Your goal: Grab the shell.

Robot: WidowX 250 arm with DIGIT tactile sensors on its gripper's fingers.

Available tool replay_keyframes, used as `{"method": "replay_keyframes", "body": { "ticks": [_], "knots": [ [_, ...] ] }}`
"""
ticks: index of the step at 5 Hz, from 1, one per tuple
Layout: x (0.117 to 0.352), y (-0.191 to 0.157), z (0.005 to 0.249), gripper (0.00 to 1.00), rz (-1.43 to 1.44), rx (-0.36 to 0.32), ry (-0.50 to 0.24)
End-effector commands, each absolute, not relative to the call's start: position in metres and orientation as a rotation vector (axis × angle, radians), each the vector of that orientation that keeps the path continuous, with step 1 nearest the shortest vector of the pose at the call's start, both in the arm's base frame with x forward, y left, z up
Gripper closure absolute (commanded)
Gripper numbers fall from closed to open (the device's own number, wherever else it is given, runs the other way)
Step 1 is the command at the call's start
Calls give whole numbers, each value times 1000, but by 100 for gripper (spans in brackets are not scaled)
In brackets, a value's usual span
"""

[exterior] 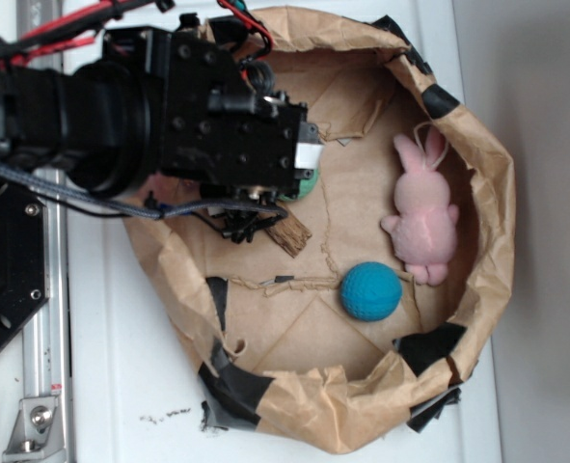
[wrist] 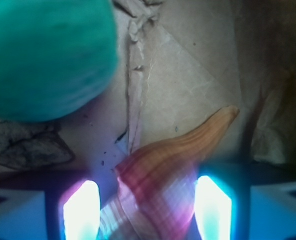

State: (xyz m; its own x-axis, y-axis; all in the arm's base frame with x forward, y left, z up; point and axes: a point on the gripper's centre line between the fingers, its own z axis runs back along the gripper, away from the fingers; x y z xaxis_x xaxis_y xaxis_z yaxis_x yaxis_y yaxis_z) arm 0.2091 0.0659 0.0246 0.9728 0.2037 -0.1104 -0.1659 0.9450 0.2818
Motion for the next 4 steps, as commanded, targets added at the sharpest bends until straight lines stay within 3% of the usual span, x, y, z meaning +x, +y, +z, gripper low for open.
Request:
{"method": "replay_keyframes", "body": {
  "ticks": [1, 2, 4],
  "knots": [
    [210, 81, 37, 100, 237, 239, 99],
    [219, 76, 60, 100, 253, 204, 61],
    [259, 32, 153, 100, 287, 74, -120]
  ]
}}
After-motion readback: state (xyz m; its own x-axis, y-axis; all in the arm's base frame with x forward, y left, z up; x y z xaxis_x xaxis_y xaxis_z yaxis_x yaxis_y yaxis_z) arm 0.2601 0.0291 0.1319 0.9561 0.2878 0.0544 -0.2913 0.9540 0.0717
